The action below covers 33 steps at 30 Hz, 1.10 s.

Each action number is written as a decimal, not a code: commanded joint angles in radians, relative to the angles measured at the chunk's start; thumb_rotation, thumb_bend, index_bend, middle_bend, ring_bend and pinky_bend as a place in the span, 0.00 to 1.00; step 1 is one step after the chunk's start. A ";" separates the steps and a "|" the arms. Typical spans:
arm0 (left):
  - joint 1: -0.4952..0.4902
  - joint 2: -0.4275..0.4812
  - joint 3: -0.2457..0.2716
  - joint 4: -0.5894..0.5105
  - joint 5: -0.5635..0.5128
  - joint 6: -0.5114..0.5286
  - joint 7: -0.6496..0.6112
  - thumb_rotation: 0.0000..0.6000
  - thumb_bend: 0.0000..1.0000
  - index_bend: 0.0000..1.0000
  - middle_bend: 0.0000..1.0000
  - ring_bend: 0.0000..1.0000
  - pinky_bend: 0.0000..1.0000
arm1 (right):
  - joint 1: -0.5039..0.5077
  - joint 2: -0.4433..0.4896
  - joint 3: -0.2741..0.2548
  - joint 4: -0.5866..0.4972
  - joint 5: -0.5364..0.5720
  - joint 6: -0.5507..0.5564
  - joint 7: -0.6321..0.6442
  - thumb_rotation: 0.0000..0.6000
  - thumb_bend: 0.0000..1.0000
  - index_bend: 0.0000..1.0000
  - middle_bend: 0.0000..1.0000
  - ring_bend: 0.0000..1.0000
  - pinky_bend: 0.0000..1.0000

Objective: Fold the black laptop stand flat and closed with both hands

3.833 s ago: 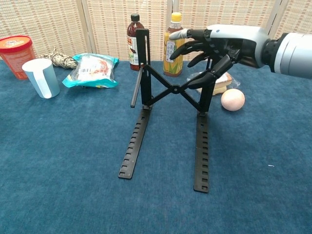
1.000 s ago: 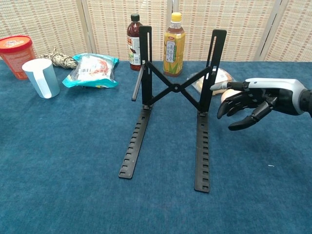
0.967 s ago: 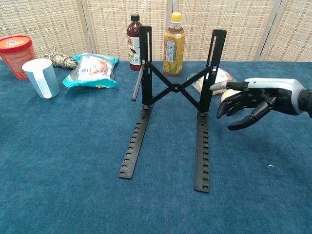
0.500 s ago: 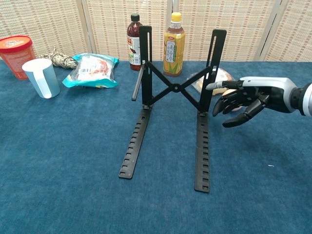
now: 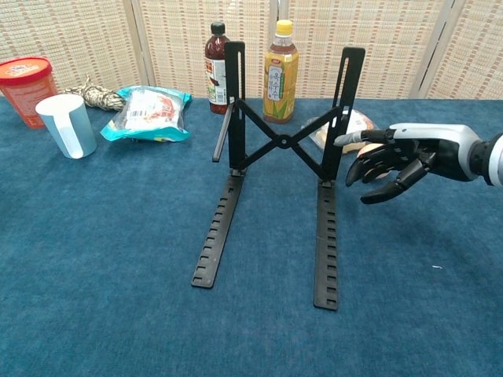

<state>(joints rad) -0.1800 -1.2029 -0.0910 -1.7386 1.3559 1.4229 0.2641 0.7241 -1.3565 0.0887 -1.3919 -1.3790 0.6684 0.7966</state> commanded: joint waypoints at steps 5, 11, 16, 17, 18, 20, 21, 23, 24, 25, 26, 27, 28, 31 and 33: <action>0.001 0.002 0.002 -0.002 0.001 0.001 0.000 1.00 0.13 0.14 0.00 0.00 0.00 | -0.014 0.063 -0.034 -0.102 -0.082 0.023 0.027 1.00 0.07 0.00 0.44 0.26 0.21; 0.002 0.004 0.002 -0.005 0.002 0.003 0.002 1.00 0.13 0.14 0.00 0.00 0.00 | -0.019 0.117 -0.039 -0.185 -0.158 0.093 0.072 1.00 0.07 0.00 0.40 0.26 0.21; 0.004 0.004 0.005 -0.010 0.006 0.004 0.006 1.00 0.13 0.14 0.00 0.00 0.00 | 0.005 0.127 -0.024 -0.213 -0.211 0.137 0.115 1.00 0.07 0.00 0.32 0.21 0.21; 0.004 0.005 0.005 -0.012 0.007 0.005 0.007 1.00 0.13 0.14 0.00 0.00 0.00 | 0.011 0.124 -0.021 -0.216 -0.219 0.144 0.120 1.00 0.07 0.00 0.30 0.20 0.21; 0.005 0.006 0.006 -0.013 0.008 0.006 0.008 1.00 0.13 0.14 0.00 0.00 0.00 | 0.018 0.121 -0.017 -0.219 -0.227 0.148 0.124 1.00 0.07 0.00 0.28 0.19 0.21; 0.006 0.008 0.007 -0.017 0.011 0.010 0.009 1.00 0.13 0.14 0.00 0.00 0.00 | 0.038 0.115 -0.009 -0.226 -0.246 0.156 0.139 1.00 0.07 0.00 0.25 0.15 0.21; 0.007 0.009 0.007 -0.019 0.012 0.012 0.010 1.00 0.13 0.14 0.00 0.00 0.00 | 0.047 0.111 -0.006 -0.227 -0.253 0.160 0.142 1.00 0.06 0.00 0.23 0.13 0.21; 0.010 0.011 0.008 -0.023 0.014 0.016 0.012 1.00 0.13 0.14 0.00 0.00 0.00 | 0.068 0.102 0.003 -0.228 -0.268 0.167 0.146 1.00 0.07 0.00 0.21 0.11 0.21; 0.011 0.013 0.009 -0.025 0.014 0.018 0.012 1.00 0.13 0.14 0.00 0.00 0.00 | 0.076 0.098 0.007 -0.228 -0.273 0.170 0.147 1.00 0.07 0.00 0.20 0.10 0.20; 0.013 0.014 0.010 -0.027 0.014 0.019 0.012 1.00 0.13 0.14 0.00 0.00 0.00 | 0.087 0.092 0.012 -0.227 -0.276 0.173 0.148 1.00 0.07 0.00 0.20 0.09 0.20; 0.015 0.015 0.011 -0.028 0.014 0.021 0.013 1.00 0.13 0.14 0.00 0.00 0.00 | 0.095 0.087 0.016 -0.226 -0.278 0.175 0.150 1.00 0.07 0.00 0.19 0.09 0.18; 0.016 0.016 0.011 -0.029 0.014 0.022 0.013 1.00 0.13 0.14 0.00 0.00 0.00 | 0.103 0.082 0.019 -0.224 -0.279 0.175 0.152 1.00 0.07 0.00 0.19 0.08 0.17; 0.018 0.017 0.013 -0.031 0.014 0.023 0.014 1.00 0.13 0.14 0.00 0.00 0.00 | 0.114 0.074 0.024 -0.219 -0.278 0.174 0.156 1.00 0.07 0.00 0.18 0.08 0.16; 0.020 0.018 0.014 -0.034 0.014 0.024 0.016 1.00 0.13 0.14 0.00 0.00 0.00 | 0.143 0.043 0.039 -0.196 -0.267 0.170 0.159 1.00 0.07 0.00 0.18 0.07 0.12; 0.021 0.019 0.014 -0.037 0.015 0.026 0.017 1.00 0.13 0.14 0.00 0.00 0.00 | 0.160 0.020 0.050 -0.177 -0.257 0.165 0.154 1.00 0.07 0.00 0.18 0.07 0.09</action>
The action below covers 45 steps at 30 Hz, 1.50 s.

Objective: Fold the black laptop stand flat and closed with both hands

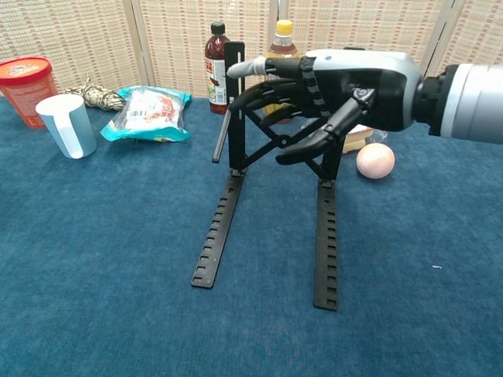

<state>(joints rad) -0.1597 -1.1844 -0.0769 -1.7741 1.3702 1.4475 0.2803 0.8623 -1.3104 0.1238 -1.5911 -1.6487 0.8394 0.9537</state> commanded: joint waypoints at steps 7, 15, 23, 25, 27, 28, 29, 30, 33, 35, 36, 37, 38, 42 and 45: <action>0.003 0.005 0.001 -0.010 0.005 0.005 0.004 1.00 0.13 0.14 0.00 0.00 0.00 | 0.096 -0.130 0.060 0.122 0.077 -0.051 0.003 1.00 0.07 0.00 0.18 0.07 0.09; 0.011 0.013 0.005 -0.012 0.007 0.010 -0.005 1.00 0.13 0.14 0.00 0.00 0.00 | 0.181 -0.276 0.093 0.287 0.145 -0.125 0.039 1.00 0.07 0.00 0.18 0.07 0.09; 0.026 0.024 0.009 -0.009 0.010 0.021 -0.023 1.00 0.13 0.14 0.00 0.00 0.00 | 0.232 -0.381 0.095 0.408 0.186 -0.182 0.017 1.00 0.07 0.00 0.18 0.07 0.09; 0.029 0.026 0.012 -0.008 0.011 0.022 -0.027 1.00 0.13 0.14 0.00 0.00 0.00 | 0.235 -0.394 0.095 0.425 0.200 -0.193 0.011 1.00 0.07 0.00 0.18 0.07 0.09; 0.030 0.027 0.014 -0.007 0.012 0.021 -0.029 1.00 0.13 0.14 0.00 0.00 0.00 | 0.237 -0.406 0.098 0.444 0.214 -0.201 0.003 1.00 0.07 0.00 0.18 0.07 0.09; 0.031 0.027 0.014 -0.007 0.014 0.021 -0.031 1.00 0.13 0.14 0.00 0.00 0.00 | 0.239 -0.414 0.099 0.457 0.225 -0.208 -0.004 1.00 0.07 0.00 0.18 0.07 0.09; 0.031 0.028 0.014 -0.007 0.016 0.022 -0.032 1.00 0.13 0.14 0.00 0.00 0.00 | 0.239 -0.420 0.101 0.467 0.233 -0.214 -0.008 1.00 0.07 0.00 0.18 0.07 0.09; 0.031 0.028 0.014 -0.007 0.017 0.023 -0.033 1.00 0.13 0.14 0.00 0.00 0.00 | 0.240 -0.426 0.103 0.477 0.242 -0.220 -0.013 1.00 0.07 0.00 0.18 0.07 0.09; 0.033 0.029 0.013 -0.007 0.021 0.025 -0.038 1.00 0.13 0.14 0.00 0.00 0.00 | 0.241 -0.444 0.110 0.511 0.273 -0.242 -0.027 1.00 0.07 0.00 0.18 0.07 0.09; 0.034 0.030 0.014 -0.006 0.022 0.024 -0.039 1.00 0.13 0.14 0.00 0.00 0.00 | 0.241 -0.458 0.118 0.534 0.294 -0.255 -0.035 1.00 0.07 0.00 0.18 0.07 0.09; 0.034 0.030 0.015 -0.006 0.022 0.024 -0.040 1.00 0.13 0.14 0.00 0.00 0.00 | 0.241 -0.464 0.121 0.543 0.302 -0.258 -0.038 1.00 0.07 0.00 0.18 0.07 0.09; 0.035 0.030 0.015 -0.006 0.022 0.024 -0.041 1.00 0.13 0.14 0.00 0.00 0.00 | 0.242 -0.472 0.125 0.556 0.310 -0.264 -0.043 1.00 0.07 0.00 0.18 0.07 0.09; 0.035 0.030 0.015 -0.006 0.022 0.024 -0.042 1.00 0.13 0.14 0.00 0.00 0.00 | 0.243 -0.477 0.128 0.565 0.316 -0.268 -0.047 1.00 0.07 0.00 0.18 0.07 0.09; 0.038 0.031 0.014 -0.004 0.021 0.026 -0.045 1.00 0.13 0.14 0.00 0.00 0.00 | 0.246 -0.498 0.141 0.601 0.340 -0.287 -0.065 1.00 0.07 0.00 0.18 0.07 0.09; 0.041 0.032 0.014 -0.003 0.022 0.028 -0.047 1.00 0.13 0.14 0.00 0.00 0.00 | 0.245 -0.509 0.150 0.616 0.351 -0.292 -0.075 1.00 0.07 0.00 0.18 0.07 0.08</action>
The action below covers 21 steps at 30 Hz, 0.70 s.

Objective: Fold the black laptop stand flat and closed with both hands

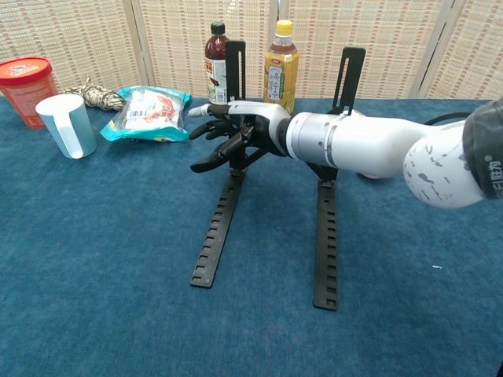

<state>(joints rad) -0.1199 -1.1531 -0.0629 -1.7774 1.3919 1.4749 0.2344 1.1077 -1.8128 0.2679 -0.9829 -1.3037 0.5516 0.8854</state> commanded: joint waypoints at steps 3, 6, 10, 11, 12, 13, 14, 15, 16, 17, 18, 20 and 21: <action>0.004 0.002 0.001 0.002 -0.001 0.002 -0.003 1.00 0.13 0.14 0.00 0.00 0.00 | -0.005 -0.010 0.010 0.010 0.007 -0.006 -0.012 1.00 0.07 0.00 0.18 0.07 0.08; 0.005 0.001 0.001 0.003 0.000 0.002 -0.004 1.00 0.13 0.14 0.00 0.00 0.00 | -0.012 -0.003 0.012 -0.003 0.001 -0.003 -0.012 1.00 0.07 0.00 0.18 0.07 0.08; 0.005 -0.001 0.001 0.004 0.002 0.002 -0.004 1.00 0.13 0.14 0.00 0.00 0.00 | -0.029 0.022 0.009 -0.045 -0.018 0.013 -0.008 1.00 0.07 0.00 0.18 0.07 0.08; 0.006 -0.002 0.000 0.004 0.003 0.002 -0.004 1.00 0.13 0.14 0.00 0.00 0.00 | -0.033 0.029 0.008 -0.054 -0.022 0.018 -0.008 1.00 0.07 0.00 0.18 0.06 0.08; 0.006 -0.002 0.000 0.005 0.002 0.002 -0.004 1.00 0.13 0.14 0.00 0.00 0.00 | -0.037 0.035 0.007 -0.062 -0.025 0.023 -0.009 1.00 0.07 0.00 0.18 0.06 0.08; 0.006 -0.002 0.000 0.005 0.002 0.002 -0.003 1.00 0.13 0.14 0.00 0.00 0.00 | -0.042 0.042 0.007 -0.074 -0.027 0.025 -0.006 1.00 0.07 0.00 0.18 0.06 0.08; 0.006 -0.002 0.000 0.005 0.001 0.001 -0.002 1.00 0.13 0.14 0.00 0.00 0.00 | -0.047 0.055 0.007 -0.094 -0.032 0.029 0.001 1.00 0.07 0.00 0.18 0.06 0.08; 0.005 -0.002 0.000 0.004 0.001 0.000 -0.002 1.00 0.13 0.14 0.00 0.00 0.00 | -0.053 0.067 0.008 -0.117 -0.039 0.036 0.012 1.00 0.07 0.00 0.18 0.06 0.08; 0.005 -0.002 -0.001 0.003 0.002 0.000 -0.002 1.00 0.13 0.14 0.00 0.00 0.00 | -0.063 0.086 0.007 -0.149 -0.053 0.051 0.026 1.00 0.07 0.00 0.18 0.06 0.08; 0.005 -0.002 -0.001 0.003 0.002 0.000 -0.001 1.00 0.13 0.14 0.00 0.00 0.00 | -0.070 0.102 0.005 -0.174 -0.067 0.065 0.035 1.00 0.07 0.00 0.18 0.06 0.08; 0.005 -0.002 -0.001 0.003 0.002 0.000 -0.001 1.00 0.13 0.14 0.00 0.00 0.00 | -0.079 0.118 0.003 -0.199 -0.082 0.083 0.042 1.00 0.07 0.00 0.18 0.06 0.08; 0.004 -0.002 -0.002 0.002 0.001 -0.002 0.002 1.00 0.13 0.14 0.00 0.00 0.00 | -0.099 0.160 -0.007 -0.260 -0.121 0.127 0.052 1.00 0.07 0.00 0.18 0.06 0.08; 0.003 -0.002 -0.002 0.002 0.001 -0.003 0.003 1.00 0.13 0.14 0.00 0.00 0.00 | -0.105 0.174 -0.010 -0.277 -0.131 0.140 0.054 1.00 0.07 0.00 0.18 0.06 0.08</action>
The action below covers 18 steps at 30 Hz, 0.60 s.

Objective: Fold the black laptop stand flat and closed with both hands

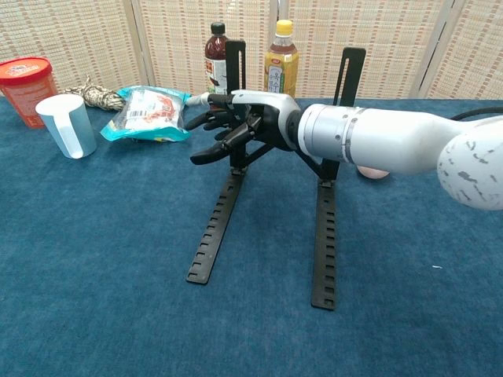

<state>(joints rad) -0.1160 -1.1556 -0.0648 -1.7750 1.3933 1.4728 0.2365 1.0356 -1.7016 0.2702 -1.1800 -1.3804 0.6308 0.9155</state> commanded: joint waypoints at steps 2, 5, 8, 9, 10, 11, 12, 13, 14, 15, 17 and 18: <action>-0.002 0.000 -0.001 -0.001 0.000 -0.002 0.003 1.00 0.13 0.14 0.00 0.00 0.00 | -0.047 0.098 -0.017 -0.122 -0.077 0.094 0.026 1.00 0.07 0.00 0.18 0.06 0.08; -0.005 -0.001 -0.002 -0.002 0.000 -0.007 0.006 1.00 0.13 0.14 0.00 0.00 0.00 | -0.083 0.191 -0.017 -0.217 -0.117 0.173 0.013 1.00 0.07 0.00 0.18 0.06 0.08; -0.006 -0.003 -0.002 -0.001 -0.002 -0.011 0.008 1.00 0.13 0.14 0.00 0.00 0.00 | -0.117 0.267 -0.016 -0.294 -0.130 0.231 -0.021 1.00 0.07 0.00 0.18 0.06 0.08; -0.007 -0.003 -0.003 -0.001 -0.003 -0.012 0.009 1.00 0.13 0.14 0.00 0.00 0.00 | -0.128 0.289 -0.016 -0.317 -0.132 0.247 -0.032 1.00 0.07 0.00 0.18 0.06 0.08; -0.008 -0.004 -0.003 0.000 -0.005 -0.014 0.009 1.00 0.13 0.14 0.00 0.00 0.00 | -0.141 0.318 -0.016 -0.345 -0.137 0.268 -0.046 1.00 0.07 0.00 0.18 0.05 0.08; -0.008 -0.005 -0.003 0.001 -0.006 -0.015 0.009 1.00 0.13 0.14 0.00 0.00 0.00 | -0.150 0.339 -0.016 -0.365 -0.140 0.282 -0.055 1.00 0.07 0.00 0.18 0.05 0.08; -0.009 -0.006 -0.003 0.001 -0.007 -0.017 0.010 1.00 0.13 0.14 0.00 0.00 0.00 | -0.160 0.358 -0.015 -0.384 -0.141 0.297 -0.063 1.00 0.07 0.00 0.18 0.05 0.08; -0.010 -0.007 -0.004 0.002 -0.007 -0.019 0.010 1.00 0.13 0.14 0.00 0.00 0.00 | -0.172 0.381 -0.013 -0.406 -0.141 0.316 -0.072 1.00 0.07 0.00 0.18 0.05 0.08; -0.011 -0.008 -0.004 0.003 -0.007 -0.020 0.011 1.00 0.13 0.14 0.00 0.00 0.00 | -0.181 0.398 -0.013 -0.421 -0.139 0.326 -0.080 1.00 0.07 0.00 0.18 0.05 0.08; -0.012 -0.008 -0.004 0.003 -0.007 -0.021 0.011 1.00 0.13 0.14 0.00 0.00 0.00 | -0.189 0.414 -0.012 -0.434 -0.134 0.334 -0.091 1.00 0.07 0.00 0.18 0.05 0.08; -0.013 -0.009 -0.004 0.003 -0.006 -0.022 0.012 1.00 0.13 0.14 0.00 0.00 0.00 | -0.209 0.445 -0.009 -0.452 -0.110 0.347 -0.129 1.00 0.07 0.00 0.18 0.05 0.08; -0.013 -0.009 -0.004 0.003 -0.006 -0.022 0.012 1.00 0.13 0.14 0.00 0.00 0.00 | -0.215 0.455 -0.008 -0.456 -0.093 0.348 -0.147 1.00 0.07 0.00 0.18 0.05 0.07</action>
<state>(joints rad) -0.1294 -1.1646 -0.0690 -1.7716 1.3874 1.4502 0.2481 0.8424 -1.2702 0.2589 -1.6165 -1.4996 0.9648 0.8028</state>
